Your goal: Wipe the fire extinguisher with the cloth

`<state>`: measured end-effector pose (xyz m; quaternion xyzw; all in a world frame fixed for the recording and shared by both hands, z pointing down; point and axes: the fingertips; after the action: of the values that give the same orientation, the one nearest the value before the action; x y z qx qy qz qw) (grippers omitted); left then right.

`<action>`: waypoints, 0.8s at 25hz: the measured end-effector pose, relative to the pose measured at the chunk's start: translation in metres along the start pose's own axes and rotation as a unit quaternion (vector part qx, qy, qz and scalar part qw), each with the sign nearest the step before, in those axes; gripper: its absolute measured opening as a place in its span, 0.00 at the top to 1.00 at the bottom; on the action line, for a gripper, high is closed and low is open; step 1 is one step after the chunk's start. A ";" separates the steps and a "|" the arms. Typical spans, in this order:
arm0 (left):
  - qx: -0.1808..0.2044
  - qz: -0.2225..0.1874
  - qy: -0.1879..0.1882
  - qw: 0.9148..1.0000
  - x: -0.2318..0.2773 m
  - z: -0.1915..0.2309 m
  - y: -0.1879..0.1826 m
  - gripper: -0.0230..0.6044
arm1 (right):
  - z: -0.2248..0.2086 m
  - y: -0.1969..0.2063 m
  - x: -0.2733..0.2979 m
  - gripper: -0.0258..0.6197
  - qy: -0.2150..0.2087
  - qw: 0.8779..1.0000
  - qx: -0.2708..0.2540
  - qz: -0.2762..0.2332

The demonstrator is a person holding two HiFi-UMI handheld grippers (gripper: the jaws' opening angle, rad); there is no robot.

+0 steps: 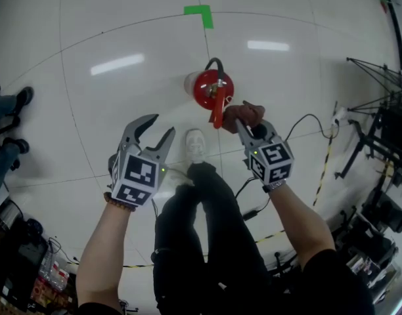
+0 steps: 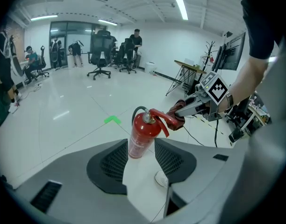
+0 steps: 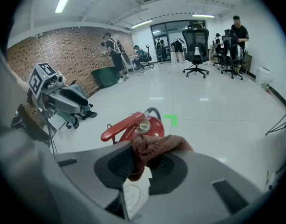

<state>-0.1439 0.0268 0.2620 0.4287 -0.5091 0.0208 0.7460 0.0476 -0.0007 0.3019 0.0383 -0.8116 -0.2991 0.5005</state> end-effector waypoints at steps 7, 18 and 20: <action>-0.120 -0.020 0.083 0.989 0.028 -0.019 -0.045 0.68 | -0.034 -0.052 -0.010 0.84 0.009 1.000 -0.006 -0.004; -0.260 -0.010 0.178 0.949 0.079 -0.053 -0.055 0.62 | -0.032 -0.117 -0.003 0.84 0.002 0.997 -0.075 -0.013; -0.264 -0.011 0.179 0.948 0.081 -0.055 -0.054 0.62 | -0.022 -0.131 0.003 0.84 -0.004 0.995 -0.094 -0.016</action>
<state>-0.0388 -0.0037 0.2851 0.2114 -0.3499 -0.0464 0.9115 0.0332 -0.1184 0.2427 0.0033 -0.7812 -0.3822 0.4936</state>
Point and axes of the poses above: the fingertips, and each gripper's own axes: x forward along the fingers, z to its left, y out of its underside, and after that the axes turned 10 degrees about x, right-handed
